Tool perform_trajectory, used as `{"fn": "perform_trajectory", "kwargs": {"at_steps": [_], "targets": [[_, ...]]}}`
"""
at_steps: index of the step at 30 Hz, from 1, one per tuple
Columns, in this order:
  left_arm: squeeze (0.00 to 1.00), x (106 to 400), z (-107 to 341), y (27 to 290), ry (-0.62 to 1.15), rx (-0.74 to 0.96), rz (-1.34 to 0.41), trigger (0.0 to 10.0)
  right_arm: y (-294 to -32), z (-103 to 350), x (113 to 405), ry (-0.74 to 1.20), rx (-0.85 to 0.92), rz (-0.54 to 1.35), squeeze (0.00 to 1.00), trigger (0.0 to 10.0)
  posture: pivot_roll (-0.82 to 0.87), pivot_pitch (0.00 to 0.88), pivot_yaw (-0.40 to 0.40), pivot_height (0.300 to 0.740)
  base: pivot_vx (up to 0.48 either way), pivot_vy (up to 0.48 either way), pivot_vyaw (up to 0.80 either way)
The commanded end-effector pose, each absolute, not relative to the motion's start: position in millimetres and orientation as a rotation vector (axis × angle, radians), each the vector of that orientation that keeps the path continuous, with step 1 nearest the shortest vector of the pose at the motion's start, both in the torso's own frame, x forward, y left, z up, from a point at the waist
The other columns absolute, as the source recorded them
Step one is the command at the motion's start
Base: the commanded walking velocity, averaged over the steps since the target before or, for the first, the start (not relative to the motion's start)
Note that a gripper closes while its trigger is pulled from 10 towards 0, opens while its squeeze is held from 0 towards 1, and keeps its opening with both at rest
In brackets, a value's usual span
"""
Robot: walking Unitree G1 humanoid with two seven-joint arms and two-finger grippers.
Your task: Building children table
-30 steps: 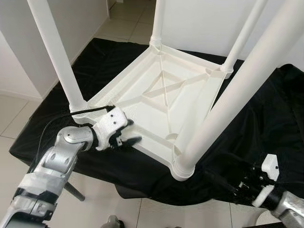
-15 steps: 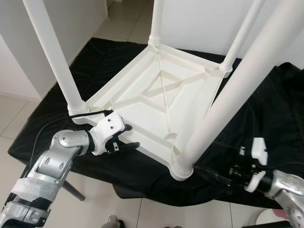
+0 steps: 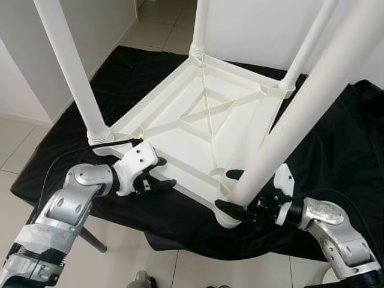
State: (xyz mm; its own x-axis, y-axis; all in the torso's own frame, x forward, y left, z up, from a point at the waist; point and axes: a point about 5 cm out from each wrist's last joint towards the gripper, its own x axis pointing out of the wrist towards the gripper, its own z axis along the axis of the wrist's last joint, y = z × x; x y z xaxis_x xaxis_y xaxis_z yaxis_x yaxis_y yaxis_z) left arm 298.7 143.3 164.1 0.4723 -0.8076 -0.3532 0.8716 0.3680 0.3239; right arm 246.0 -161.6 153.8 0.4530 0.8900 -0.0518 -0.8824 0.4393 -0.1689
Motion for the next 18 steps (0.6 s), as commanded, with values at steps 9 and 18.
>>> {"fn": "perform_trajectory", "kwargs": {"at_steps": [9,18], "targets": [[0.0,306,163,139,0.143,0.504,-1.037,10.0,-156,153,281,-0.141,-0.208,0.912,0.0,10.0,0.0,0.08,-0.041,0.74,0.0,0.0,0.0],[0.0,304,162,133,0.133,0.472,-1.039,10.0,-158,150,292,-0.164,-0.178,0.837,0.0,10.0,0.0,0.074,-0.047,0.74,0.0,0.0,0.0]]}}
